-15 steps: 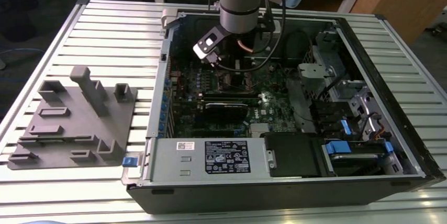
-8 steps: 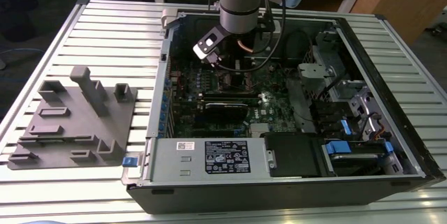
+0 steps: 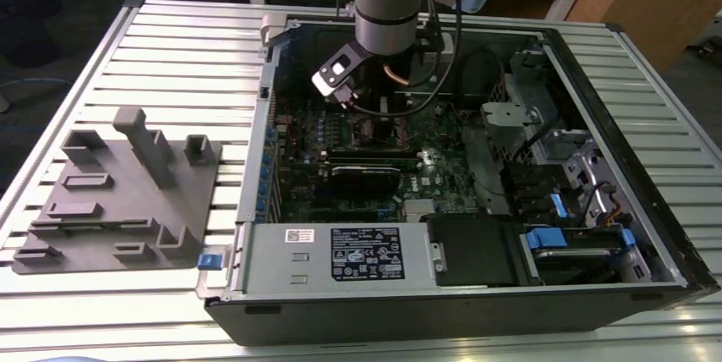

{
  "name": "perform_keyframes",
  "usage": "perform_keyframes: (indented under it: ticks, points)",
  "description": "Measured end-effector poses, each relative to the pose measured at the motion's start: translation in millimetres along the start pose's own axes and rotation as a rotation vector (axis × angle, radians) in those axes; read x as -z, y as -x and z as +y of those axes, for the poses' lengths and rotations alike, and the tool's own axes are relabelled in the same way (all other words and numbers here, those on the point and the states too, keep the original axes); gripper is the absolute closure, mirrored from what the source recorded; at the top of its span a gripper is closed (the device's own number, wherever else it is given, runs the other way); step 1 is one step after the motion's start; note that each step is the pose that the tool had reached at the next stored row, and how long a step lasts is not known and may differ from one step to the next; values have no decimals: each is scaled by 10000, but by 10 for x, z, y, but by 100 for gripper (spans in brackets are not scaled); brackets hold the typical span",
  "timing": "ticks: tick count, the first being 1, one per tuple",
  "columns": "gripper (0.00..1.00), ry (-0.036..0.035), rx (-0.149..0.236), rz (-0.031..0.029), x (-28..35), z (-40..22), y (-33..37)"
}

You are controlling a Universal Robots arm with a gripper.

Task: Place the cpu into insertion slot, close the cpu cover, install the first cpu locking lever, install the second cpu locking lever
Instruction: 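Place the cpu into insertion slot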

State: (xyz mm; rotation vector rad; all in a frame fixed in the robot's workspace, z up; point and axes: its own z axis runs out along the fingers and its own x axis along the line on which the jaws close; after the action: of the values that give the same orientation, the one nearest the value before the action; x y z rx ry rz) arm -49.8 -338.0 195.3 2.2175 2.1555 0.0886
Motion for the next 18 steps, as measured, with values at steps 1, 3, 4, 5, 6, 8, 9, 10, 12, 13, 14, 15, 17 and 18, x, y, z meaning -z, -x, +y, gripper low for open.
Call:
perform_keyframes:
  ticks: [1,3,4,5,6,8,9,10,12,13,14,15,17,18]
  points:
    - [46,1,0,1,0,0,0]
    - [46,0,0,0,-1,0,0]
    - [46,1,0,1,-2,0,0]
    - [46,2,0,3,-5,0,-1]
    - [46,1,0,2,-6,0,0]
    - [46,1,10,2,-6,0,0]
    - [46,0,44,4,-6,0,-1]
    - [46,0,92,8,-6,0,-1]
    - [46,0,130,11,-6,0,-1]
    - [46,0,131,10,-5,0,0]
    - [46,0,132,11,-6,0,0]
    - [46,0,132,11,-5,0,0]
    - [46,0,132,11,-6,0,0]
    - [46,0,132,11,-7,-1,0]
